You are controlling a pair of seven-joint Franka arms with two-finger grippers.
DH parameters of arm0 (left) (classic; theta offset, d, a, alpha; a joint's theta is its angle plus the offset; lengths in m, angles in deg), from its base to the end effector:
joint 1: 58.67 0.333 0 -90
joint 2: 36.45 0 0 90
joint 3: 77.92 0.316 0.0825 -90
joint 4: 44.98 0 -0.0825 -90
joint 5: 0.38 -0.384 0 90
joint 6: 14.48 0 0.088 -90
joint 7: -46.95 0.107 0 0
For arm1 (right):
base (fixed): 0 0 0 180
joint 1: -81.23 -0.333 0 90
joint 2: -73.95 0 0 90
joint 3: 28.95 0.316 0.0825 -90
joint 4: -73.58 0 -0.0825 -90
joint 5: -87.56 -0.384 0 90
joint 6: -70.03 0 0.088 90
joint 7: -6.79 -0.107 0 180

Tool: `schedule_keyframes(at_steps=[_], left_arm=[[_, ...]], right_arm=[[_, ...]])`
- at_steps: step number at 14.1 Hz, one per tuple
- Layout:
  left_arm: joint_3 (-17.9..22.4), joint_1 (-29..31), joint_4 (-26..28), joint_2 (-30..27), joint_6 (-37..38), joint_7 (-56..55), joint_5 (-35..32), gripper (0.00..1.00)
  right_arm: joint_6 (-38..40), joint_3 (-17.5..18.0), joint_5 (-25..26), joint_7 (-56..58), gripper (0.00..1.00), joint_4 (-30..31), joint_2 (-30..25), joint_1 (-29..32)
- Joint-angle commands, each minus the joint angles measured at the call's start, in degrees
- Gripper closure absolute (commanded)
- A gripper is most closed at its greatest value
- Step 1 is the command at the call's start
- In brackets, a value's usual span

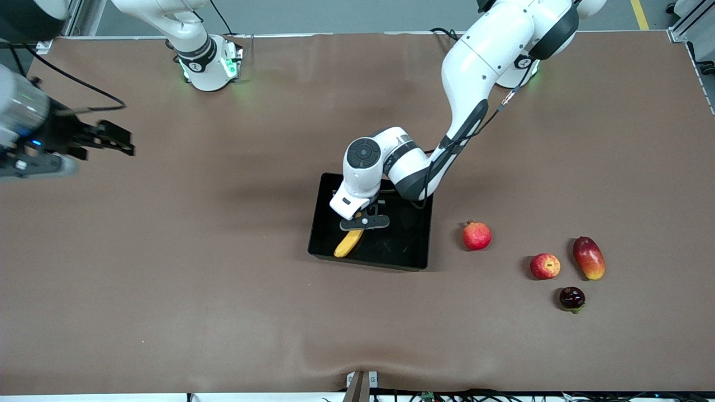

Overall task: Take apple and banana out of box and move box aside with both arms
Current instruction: 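Carry the banana out with the left gripper while the right gripper approaches the tray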

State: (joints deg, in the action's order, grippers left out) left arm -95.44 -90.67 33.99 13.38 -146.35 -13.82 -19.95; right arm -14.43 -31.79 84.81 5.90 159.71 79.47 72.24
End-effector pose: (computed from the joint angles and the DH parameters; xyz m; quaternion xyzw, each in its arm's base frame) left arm 0.5247 -0.5265 0.2153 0.9975 0.0469 0.0434 0.0299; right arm 0.5686 0.0682 0.5940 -0.9967 -0.0466 0.0638 0.0177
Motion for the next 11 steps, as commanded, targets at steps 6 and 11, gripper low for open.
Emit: schedule_keyframes(at_steps=[6, 11], left_arm=[[-0.1, 8.0, 0.7, -19.4, 15.9, 9.5, 0.5, 1.00], [-0.1, 21.0, 7.3, -26.4, 21.4, 26.9, 2.5, 1.00]], right_arm=[[-8.5, -0.3, -0.5, -0.8, 0.00, -1.0, 9.2, -8.1], [-14.4, -0.3, -0.5, -0.8, 0.00, -1.0, 15.7, -12.5]])
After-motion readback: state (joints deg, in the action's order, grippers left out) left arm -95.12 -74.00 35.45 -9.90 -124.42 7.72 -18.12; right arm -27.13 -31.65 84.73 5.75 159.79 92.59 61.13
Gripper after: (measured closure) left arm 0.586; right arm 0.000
